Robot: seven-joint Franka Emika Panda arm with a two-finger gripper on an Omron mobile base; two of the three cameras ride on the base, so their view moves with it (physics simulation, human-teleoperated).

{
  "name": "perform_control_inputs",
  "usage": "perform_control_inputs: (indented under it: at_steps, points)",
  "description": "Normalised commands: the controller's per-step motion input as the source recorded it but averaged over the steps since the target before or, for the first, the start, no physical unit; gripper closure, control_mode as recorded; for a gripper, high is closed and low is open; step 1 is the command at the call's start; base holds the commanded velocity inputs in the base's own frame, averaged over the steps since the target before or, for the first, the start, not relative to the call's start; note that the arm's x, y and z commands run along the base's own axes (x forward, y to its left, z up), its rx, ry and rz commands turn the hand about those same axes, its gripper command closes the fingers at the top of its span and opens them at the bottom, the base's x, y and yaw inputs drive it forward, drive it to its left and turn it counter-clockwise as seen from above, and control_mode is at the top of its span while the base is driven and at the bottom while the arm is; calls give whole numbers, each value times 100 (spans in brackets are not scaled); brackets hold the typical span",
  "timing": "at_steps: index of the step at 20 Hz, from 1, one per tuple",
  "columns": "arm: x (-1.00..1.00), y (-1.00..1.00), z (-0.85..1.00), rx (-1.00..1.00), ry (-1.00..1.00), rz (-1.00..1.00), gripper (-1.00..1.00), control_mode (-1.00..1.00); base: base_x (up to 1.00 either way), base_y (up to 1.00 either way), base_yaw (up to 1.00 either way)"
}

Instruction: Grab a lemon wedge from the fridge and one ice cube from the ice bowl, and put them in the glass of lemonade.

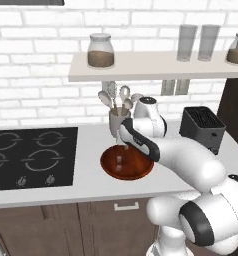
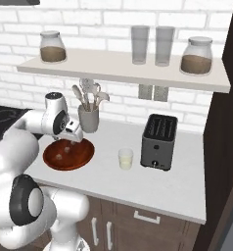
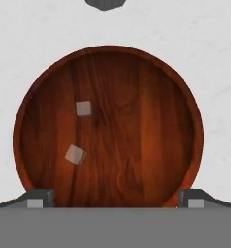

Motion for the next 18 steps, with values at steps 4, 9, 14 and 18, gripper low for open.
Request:
perform_control_inputs:
  at_steps: [4,9,14,18]
  points:
    - [14,10,-55,0,8,6,-100,-100,0,0,0]
    - [0,19,-59,0,16,6,-100,-100,0,0,0]
    - [10,37,-48,0,7,3,-100,-100,0,0,0]
    - [19,28,-17,0,1,3,-100,-100,0,0,0]
